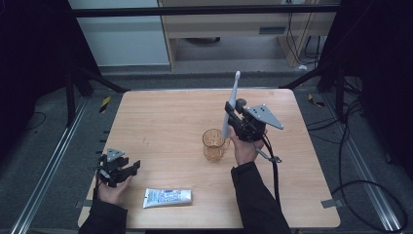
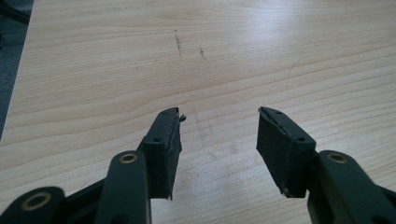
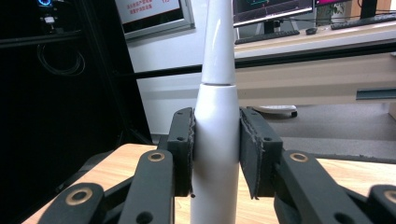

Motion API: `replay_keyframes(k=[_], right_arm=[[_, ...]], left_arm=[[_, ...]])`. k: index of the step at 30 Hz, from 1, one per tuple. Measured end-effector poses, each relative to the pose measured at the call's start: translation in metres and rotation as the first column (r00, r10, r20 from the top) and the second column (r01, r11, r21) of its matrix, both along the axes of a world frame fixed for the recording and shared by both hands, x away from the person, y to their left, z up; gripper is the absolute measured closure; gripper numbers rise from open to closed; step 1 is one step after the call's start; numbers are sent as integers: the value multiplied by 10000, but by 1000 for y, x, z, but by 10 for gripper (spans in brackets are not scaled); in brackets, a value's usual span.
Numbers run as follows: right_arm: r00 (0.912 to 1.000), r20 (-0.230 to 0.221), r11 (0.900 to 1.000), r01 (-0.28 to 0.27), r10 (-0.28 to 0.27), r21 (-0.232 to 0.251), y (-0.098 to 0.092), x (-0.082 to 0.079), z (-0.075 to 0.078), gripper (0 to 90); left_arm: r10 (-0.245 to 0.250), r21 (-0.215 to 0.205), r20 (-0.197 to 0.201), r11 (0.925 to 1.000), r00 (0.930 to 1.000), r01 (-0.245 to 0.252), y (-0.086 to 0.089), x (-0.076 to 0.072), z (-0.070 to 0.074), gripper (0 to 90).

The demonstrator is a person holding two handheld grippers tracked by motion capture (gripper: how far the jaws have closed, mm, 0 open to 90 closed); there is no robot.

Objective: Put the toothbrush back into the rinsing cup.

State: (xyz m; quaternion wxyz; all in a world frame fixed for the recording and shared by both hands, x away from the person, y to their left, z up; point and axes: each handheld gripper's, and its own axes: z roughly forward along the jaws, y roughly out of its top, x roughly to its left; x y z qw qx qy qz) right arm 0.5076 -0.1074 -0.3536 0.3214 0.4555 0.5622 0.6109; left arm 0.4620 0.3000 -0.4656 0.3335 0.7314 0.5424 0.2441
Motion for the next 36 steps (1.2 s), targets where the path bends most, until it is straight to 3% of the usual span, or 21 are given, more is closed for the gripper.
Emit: replay_keyframes(k=[13, 36], right_arm=[[9994, -285, 9996, -186, 180, -233, 19, 6, -19, 676], [9939, -1094, 9975, -215, 140, -675, 25, 10, -53, 675]], left_arm=[[-9, 1, 13, 10000, 10000, 9, 0, 0, 0, 484], [-1, 16, 21, 10000, 10000, 0, 0, 0, 0, 484]])
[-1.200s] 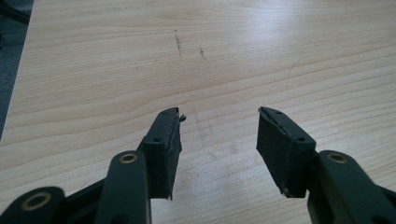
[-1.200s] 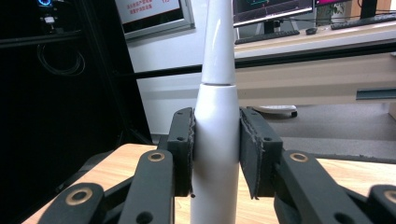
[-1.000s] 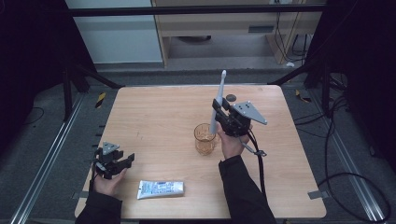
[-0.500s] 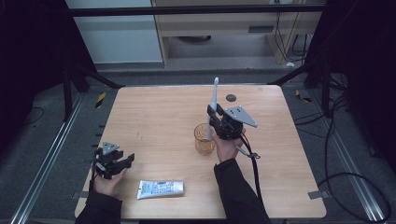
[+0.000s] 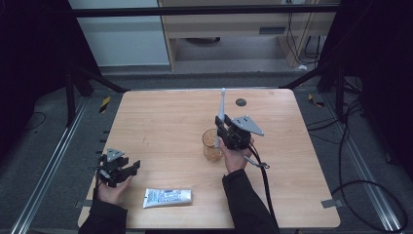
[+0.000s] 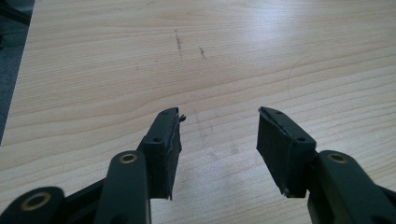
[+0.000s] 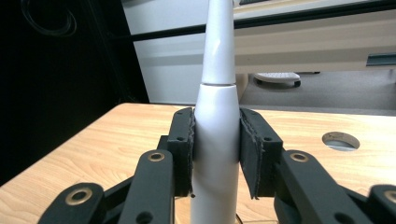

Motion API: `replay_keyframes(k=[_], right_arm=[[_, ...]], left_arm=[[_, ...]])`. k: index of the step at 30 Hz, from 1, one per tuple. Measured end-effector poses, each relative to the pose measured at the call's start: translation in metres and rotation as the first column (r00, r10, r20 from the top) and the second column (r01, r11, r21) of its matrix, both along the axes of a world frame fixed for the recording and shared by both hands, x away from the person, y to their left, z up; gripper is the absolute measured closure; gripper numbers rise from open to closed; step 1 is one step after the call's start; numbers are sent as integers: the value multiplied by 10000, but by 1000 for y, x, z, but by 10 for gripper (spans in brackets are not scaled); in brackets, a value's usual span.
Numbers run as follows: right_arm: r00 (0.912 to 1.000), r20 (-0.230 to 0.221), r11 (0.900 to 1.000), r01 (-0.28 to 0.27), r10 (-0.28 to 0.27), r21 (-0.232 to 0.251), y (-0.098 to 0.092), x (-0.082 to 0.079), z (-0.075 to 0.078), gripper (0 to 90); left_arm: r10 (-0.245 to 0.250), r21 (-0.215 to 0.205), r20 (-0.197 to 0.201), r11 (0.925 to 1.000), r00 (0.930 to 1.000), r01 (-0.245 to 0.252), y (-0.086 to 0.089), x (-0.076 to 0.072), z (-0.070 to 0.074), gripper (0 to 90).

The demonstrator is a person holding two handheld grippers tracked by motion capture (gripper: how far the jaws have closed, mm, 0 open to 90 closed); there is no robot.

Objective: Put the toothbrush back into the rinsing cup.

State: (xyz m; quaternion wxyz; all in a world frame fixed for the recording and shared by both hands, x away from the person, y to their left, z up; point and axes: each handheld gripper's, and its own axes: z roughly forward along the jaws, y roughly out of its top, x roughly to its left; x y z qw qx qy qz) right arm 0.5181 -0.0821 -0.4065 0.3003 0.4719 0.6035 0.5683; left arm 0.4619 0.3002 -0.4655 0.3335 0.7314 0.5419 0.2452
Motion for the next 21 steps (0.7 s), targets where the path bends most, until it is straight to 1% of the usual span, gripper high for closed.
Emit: replay_keyframes(k=[5, 12, 14, 16, 21], right_arm=[[9999, -166, 10000, -26, 26, -2, 1, 0, -6, 675], [9989, -449, 9998, -103, 96, -165, 1, 0, -14, 674], [9979, -626, 9995, -167, 149, -282, 1, 0, -16, 674], [9974, -689, 9987, -242, 211, -449, 2, 0, -19, 674], [9951, -940, 9975, -349, 290, -612, 2, -1, -25, 674]], left_arm=[[-6, 3, 2, 10000, 10000, 6, 0, 0, 0, 483], [-6, 9, -3, 10000, 10000, 6, 0, 0, 0, 483], [-4, 1, 1, 10000, 10000, 4, 0, 0, 0, 483], [-6, 4, 4, 10000, 10000, 6, 0, 0, 0, 483], [-7, 11, -1, 10000, 10000, 7, 0, 0, 0, 483]])
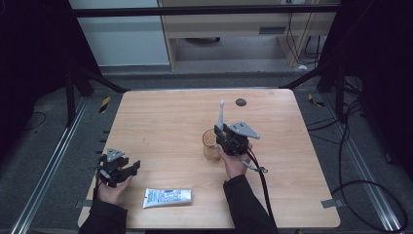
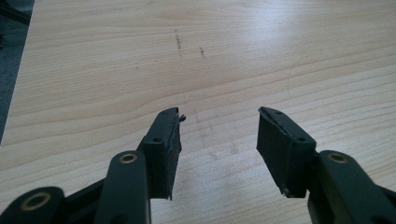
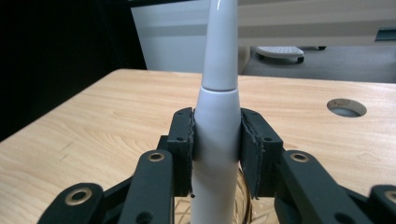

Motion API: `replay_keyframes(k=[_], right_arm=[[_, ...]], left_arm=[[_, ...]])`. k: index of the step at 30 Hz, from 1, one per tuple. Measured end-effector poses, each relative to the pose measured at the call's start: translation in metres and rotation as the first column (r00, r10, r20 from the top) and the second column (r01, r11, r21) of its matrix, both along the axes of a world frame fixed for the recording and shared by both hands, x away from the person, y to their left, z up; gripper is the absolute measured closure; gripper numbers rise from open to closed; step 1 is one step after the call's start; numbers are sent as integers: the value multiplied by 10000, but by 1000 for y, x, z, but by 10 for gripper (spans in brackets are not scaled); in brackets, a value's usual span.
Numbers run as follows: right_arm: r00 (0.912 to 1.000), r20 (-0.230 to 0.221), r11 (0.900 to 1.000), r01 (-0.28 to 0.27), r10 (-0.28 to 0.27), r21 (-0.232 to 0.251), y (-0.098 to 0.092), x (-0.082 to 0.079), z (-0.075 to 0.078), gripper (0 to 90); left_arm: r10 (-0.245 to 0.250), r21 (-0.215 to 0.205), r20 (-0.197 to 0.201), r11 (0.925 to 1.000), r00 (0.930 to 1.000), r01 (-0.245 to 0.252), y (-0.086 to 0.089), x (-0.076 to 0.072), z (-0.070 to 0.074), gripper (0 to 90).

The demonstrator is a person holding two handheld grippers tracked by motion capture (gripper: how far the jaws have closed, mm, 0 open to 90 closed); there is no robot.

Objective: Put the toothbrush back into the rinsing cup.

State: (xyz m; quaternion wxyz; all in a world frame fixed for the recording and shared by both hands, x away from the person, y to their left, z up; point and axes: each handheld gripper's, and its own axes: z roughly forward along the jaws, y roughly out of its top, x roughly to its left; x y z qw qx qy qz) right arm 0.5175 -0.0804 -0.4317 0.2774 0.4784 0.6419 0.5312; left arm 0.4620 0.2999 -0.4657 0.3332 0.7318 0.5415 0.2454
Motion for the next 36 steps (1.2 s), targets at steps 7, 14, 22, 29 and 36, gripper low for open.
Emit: replay_keyframes(k=[7, 14, 22, 29, 36], right_arm=[[9999, -145, 9998, -82, 79, -187, -2, -1, -4, 673], [9995, -204, 9989, -229, 221, -401, -3, -3, -5, 673], [9986, -299, 9979, -452, 438, -470, -4, -5, -4, 665], [9971, -408, 9970, -653, 636, -406, -5, -7, -2, 653], [9957, -563, 9956, -767, 737, -538, -4, -7, -3, 633]], left_arm=[[-2, 9, -10, 10000, 10000, 2, 0, 0, 0, 482], [-6, 16, -24, 10000, 10000, 6, 0, 0, -1, 473], [-27, 58, -41, 10000, 10000, 27, 0, 1, -2, 451], [-35, 44, -15, 10000, 10000, 35, 0, 0, -1, 437], [-63, 63, -36, 10000, 10000, 63, 0, 1, -2, 420]])
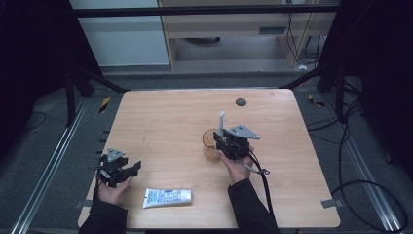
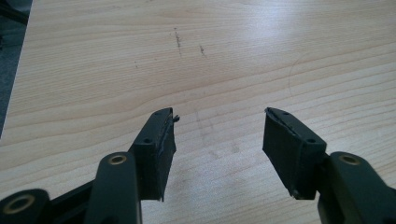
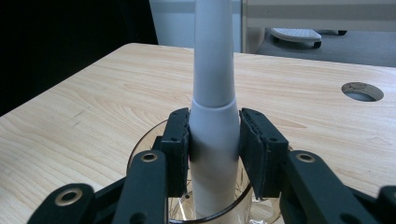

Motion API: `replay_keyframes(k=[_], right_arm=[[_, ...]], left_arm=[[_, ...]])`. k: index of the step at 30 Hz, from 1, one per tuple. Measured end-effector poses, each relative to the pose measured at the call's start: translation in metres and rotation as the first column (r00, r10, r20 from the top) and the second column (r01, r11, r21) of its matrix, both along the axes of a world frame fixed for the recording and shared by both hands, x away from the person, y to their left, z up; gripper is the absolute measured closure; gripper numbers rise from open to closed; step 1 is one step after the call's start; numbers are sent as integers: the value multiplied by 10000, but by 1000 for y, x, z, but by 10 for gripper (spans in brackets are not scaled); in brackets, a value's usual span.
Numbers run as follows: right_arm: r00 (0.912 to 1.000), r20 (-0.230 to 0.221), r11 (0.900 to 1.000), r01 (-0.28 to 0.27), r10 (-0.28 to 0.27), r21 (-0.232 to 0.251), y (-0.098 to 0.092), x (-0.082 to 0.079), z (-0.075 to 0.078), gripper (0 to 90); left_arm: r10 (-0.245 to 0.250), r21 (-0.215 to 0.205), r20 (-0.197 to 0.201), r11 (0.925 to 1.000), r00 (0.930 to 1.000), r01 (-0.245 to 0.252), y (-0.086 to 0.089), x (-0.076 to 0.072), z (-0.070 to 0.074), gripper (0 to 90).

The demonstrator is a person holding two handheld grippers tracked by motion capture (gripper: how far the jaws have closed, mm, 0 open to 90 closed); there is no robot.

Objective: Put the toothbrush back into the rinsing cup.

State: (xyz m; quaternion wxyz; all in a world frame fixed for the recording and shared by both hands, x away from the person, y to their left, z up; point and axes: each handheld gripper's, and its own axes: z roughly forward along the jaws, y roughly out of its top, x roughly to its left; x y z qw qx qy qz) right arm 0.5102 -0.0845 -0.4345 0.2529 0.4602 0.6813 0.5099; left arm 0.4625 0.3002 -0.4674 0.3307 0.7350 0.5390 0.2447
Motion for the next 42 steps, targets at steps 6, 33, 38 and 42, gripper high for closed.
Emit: replay_keyframes(k=[6, 33, 38, 42], right_arm=[[10000, -13, 9999, -95, 95, -85, 1, -1, 0, 602], [9990, 445, 9993, 34, -18, -369, 3, -8, 4, 392], [9987, 494, 9997, -111, 122, -232, 0, -13, 11, 333], [9996, 261, 9992, -101, 111, -391, -5, -18, 15, 302]], left_arm=[[-33, -19, 10, 10000, 10000, 33, 0, 0, 0, 401], [-92, -109, 107, 9999, 9999, 93, 1, -1, 1, 378], [-166, -188, 125, 9997, 9998, 169, 0, -2, 3, 381], [-256, -281, 107, 9993, 9996, 259, 0, -2, 3, 399]])
